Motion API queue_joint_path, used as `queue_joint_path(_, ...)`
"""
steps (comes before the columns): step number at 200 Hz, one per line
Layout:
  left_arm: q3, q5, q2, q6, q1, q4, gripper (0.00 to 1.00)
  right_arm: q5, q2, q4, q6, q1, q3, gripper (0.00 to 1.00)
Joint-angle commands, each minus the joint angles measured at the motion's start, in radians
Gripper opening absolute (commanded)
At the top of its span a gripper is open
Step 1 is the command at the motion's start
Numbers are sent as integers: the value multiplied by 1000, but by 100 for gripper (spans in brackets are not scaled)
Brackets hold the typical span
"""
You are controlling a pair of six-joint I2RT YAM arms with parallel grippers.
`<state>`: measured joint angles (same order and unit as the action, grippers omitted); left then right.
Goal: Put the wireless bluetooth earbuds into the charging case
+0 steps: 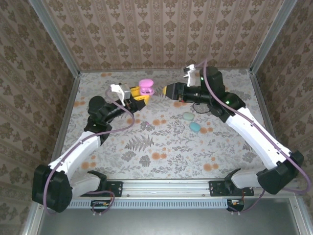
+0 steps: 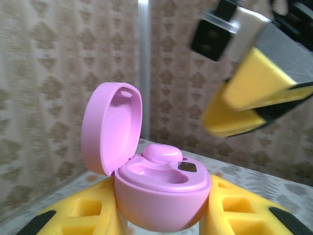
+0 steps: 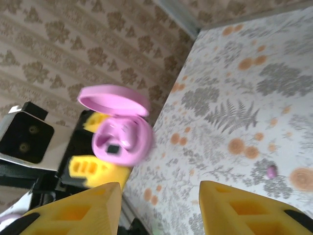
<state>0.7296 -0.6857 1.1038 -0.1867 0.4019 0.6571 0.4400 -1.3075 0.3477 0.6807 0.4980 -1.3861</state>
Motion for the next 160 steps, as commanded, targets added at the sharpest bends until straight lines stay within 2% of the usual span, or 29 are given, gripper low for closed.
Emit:
queue_joint_path(1, -25, 100, -72, 34, -38, -38, 32, -142, -11, 40, 10, -27, 57, 47)
queue_joint_path(16, -36, 132, -114, 42, -56, -59, 32, -163, -103, 95, -15, -27, 51, 46)
queue_joint_path(31, -43, 160, -152, 49, -68, -80, 32, -116, -227, 104, -29, -26, 33, 43)
queue_joint_path(91, -24, 171, -251, 107, -71, -188, 33, -78, -734, 249, -96, 82, -273, 40)
queue_joint_path(123, -27, 166, -276, 113, -71, -208, 33, -56, -875, 278, -95, 127, -389, 37)
queue_joint_path(160, -25, 160, -278, 127, -72, -214, 32, -85, -947, 330, -98, 153, -449, 36)
